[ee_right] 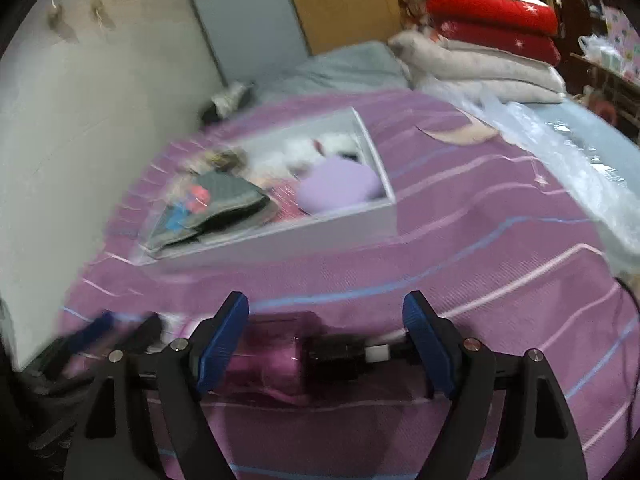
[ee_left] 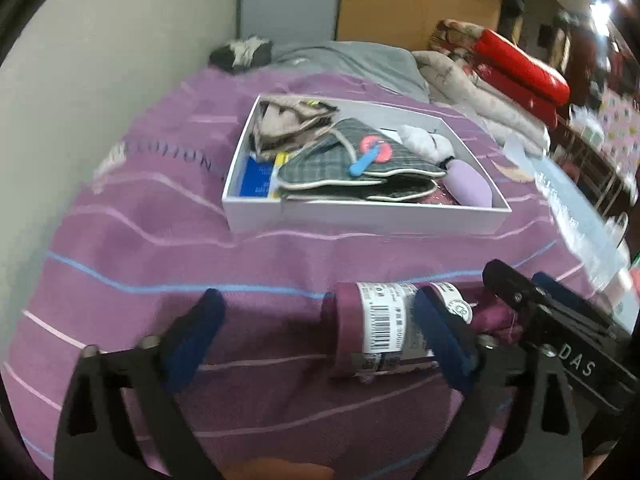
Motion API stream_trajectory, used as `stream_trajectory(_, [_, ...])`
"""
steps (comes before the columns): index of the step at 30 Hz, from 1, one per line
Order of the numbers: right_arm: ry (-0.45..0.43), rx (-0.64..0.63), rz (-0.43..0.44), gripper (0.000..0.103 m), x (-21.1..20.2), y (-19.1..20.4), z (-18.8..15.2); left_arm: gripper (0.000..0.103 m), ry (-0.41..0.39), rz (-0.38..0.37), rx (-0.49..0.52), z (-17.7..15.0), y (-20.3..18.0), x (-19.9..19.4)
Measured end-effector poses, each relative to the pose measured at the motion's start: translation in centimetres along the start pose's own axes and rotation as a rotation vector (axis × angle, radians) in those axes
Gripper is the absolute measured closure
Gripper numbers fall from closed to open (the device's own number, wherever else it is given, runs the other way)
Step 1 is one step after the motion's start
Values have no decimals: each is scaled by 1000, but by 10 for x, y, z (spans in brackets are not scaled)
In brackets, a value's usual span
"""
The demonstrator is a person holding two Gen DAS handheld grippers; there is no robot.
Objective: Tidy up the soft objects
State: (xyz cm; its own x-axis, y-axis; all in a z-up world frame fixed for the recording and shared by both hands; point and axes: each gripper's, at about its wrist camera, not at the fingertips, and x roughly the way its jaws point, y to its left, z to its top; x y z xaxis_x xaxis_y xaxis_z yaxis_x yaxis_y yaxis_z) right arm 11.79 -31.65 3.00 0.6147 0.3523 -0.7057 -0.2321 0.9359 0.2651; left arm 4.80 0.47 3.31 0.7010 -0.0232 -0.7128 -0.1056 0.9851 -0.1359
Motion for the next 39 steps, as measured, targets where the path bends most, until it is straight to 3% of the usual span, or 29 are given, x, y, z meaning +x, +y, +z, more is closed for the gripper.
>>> stream_trajectory(4, [-9,-24,-25,23,-2,6,-1,0,40,-74,-88,-1,14,8])
stream_trajectory(11, [-8,-28,-31,22,-1,6,-2,0,10,-12,-40,-4,2,2])
stream_trajectory(39, [-5,-22,-26,22,1,4,-1,0,6,0,-36,-2,3,1])
